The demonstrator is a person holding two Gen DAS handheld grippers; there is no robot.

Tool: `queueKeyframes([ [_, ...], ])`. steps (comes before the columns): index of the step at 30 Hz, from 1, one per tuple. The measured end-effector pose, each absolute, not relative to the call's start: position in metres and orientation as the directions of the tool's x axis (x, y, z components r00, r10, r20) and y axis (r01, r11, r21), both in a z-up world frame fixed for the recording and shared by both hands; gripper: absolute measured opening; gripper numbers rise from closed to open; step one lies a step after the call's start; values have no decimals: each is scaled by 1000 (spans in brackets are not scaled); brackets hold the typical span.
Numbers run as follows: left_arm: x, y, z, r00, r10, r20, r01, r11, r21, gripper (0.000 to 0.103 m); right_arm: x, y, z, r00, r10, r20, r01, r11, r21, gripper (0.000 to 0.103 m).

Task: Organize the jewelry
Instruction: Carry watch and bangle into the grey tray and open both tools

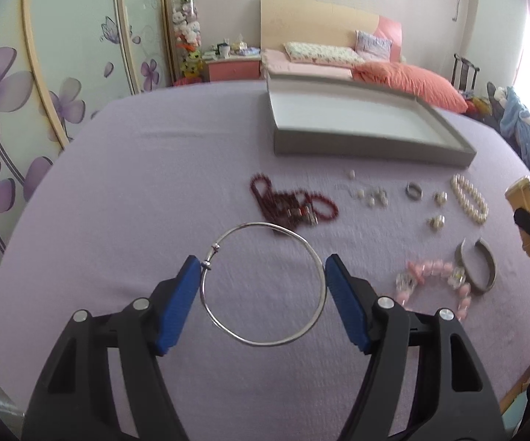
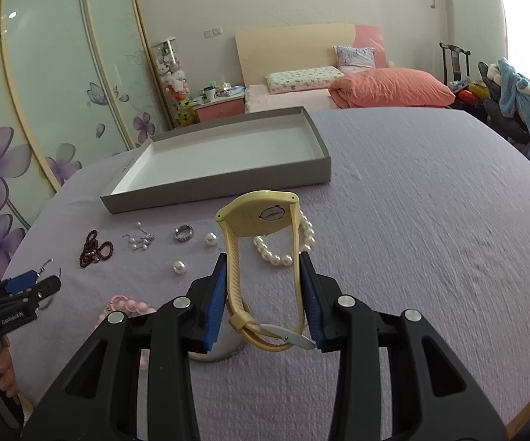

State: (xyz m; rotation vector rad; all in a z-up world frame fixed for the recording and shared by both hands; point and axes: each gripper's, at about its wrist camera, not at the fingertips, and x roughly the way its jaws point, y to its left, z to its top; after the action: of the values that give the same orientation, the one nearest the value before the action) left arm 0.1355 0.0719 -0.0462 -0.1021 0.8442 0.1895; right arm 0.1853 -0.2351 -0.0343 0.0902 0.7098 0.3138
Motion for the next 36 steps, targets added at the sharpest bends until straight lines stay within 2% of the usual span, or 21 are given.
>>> queueKeyframes([
  [10,174,83,15,746,136,-652,-205,978,-31,69,223,-224,9,746,347,-569,-320,935,150,39],
  [16,225,77,33,772,64,-632,-155,984,-89,69,275,-220,28,761,341,-551,-320,937,139,39],
  [24,326,69,18,730,-39,-683,-134,971,-198,69,369,-192,5,658,353,-665,-310,932,188,39],
  [32,405,61,-20,645,-25,-764,-181,966,-184,69,446,-170,-50,528,266,-807,-227,959,167,39],
  [36,428,62,-32,614,10,-789,-197,970,-141,69,458,-159,-59,518,212,-828,-211,970,116,40],
])
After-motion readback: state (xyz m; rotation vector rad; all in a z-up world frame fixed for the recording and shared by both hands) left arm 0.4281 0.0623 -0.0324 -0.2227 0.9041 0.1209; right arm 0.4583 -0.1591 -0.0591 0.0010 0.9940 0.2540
